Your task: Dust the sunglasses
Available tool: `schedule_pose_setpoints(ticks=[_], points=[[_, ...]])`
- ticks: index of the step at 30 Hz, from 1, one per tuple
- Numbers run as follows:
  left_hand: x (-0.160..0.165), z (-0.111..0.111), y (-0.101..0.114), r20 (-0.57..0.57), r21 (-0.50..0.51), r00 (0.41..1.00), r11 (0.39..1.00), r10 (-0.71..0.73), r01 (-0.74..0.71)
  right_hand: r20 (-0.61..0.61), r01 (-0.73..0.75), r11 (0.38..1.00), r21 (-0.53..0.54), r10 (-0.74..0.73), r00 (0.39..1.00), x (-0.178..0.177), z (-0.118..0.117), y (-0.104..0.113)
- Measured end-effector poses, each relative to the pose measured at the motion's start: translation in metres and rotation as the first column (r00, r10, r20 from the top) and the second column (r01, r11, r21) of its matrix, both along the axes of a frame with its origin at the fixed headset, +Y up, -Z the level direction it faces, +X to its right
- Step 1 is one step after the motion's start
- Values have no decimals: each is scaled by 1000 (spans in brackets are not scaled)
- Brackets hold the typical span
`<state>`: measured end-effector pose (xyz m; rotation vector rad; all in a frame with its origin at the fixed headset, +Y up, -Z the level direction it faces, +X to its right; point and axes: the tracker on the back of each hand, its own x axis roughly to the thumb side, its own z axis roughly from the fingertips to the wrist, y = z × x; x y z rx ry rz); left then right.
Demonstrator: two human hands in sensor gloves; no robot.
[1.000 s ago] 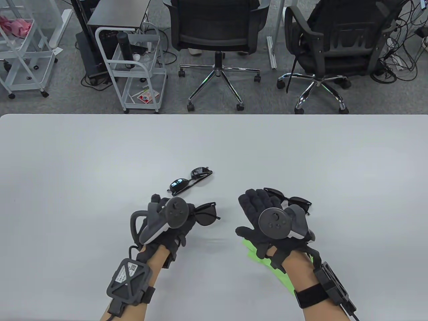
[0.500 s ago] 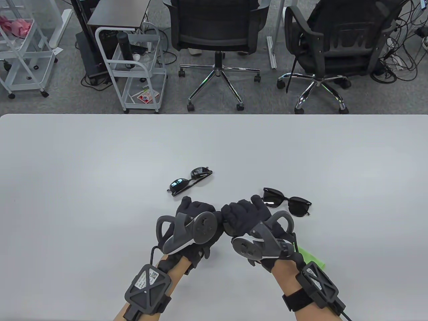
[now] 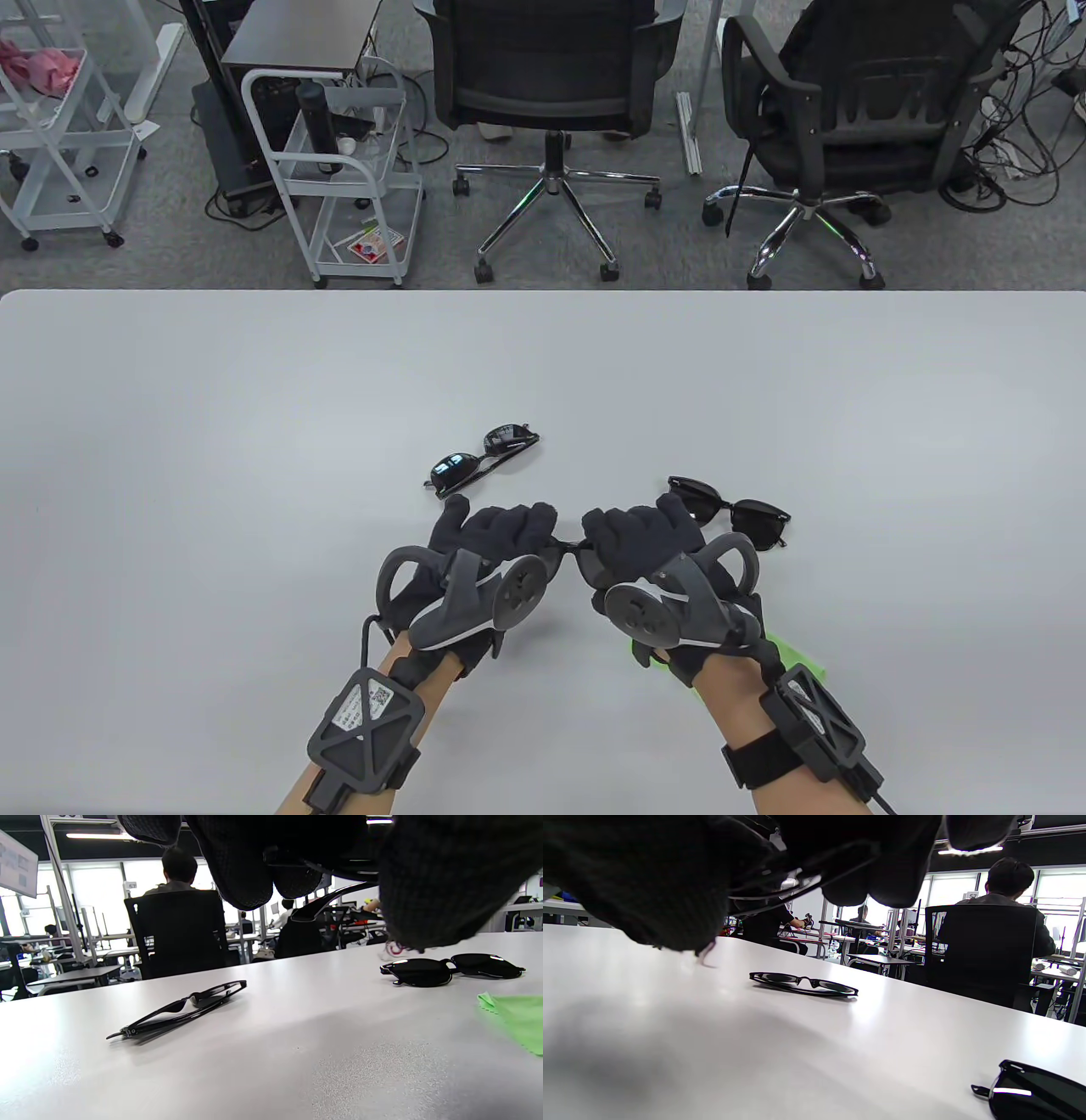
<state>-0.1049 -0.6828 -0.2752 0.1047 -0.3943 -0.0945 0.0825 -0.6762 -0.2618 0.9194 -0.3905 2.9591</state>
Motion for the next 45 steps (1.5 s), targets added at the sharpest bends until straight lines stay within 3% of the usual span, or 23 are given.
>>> schedule_pose_setpoints(ticks=[5,9,11,13,16,18,20,23,27,31,33,34,37,39,45], points=[[-6,-1,4,-8,-4,1000,1000,-4,4,-5,95,992,-84,-95,995,12,-4,2],[-20,-8,4,-61,-95,991,987,121,-127,51,287,955,-72,-284,957,37,-6,11],[-28,-12,2,-96,-172,969,955,229,-243,97,426,899,-100,-418,903,50,-9,11],[-33,-15,-1,-132,-267,923,884,362,-385,158,578,804,-141,-558,815,61,-14,7],[-31,-17,-12,-174,-455,829,703,532,-547,252,729,633,-261,-684,685,67,-22,-4],[-27,-17,-17,-188,-529,796,624,575,-575,264,769,546,-332,-729,632,62,-25,-12],[-21,-15,-19,-178,-573,789,590,588,-569,284,780,497,-379,-740,609,54,-27,-16],[-13,-13,-21,-136,-640,792,558,595,-528,275,773,476,-419,-745,608,44,-27,-16],[-9,-11,-24,-115,-658,811,568,573,-494,274,780,449,-436,-759,591,42,-27,-16],[-12,-11,-19,-110,-619,830,616,547,-488,270,770,501,-396,-737,619,51,-28,-11],[-15,-12,-19,-114,-593,849,650,517,-475,260,728,614,-304,-682,684,55,-25,-6],[-16,-12,-18,-108,-566,872,692,477,-449,242,665,707,-239,-620,746,57,-24,-2],[-20,-12,-16,-70,-462,955,839,288,-287,237,505,861,-65,-478,846,60,-19,6],[-21,-12,-16,-49,-413,982,892,180,-184,218,452,892,-30,-435,873,60,-19,8],[-21,-13,-18,-82,-470,957,836,280,-285,202,477,879,-22,-463,863,53,-17,9]])
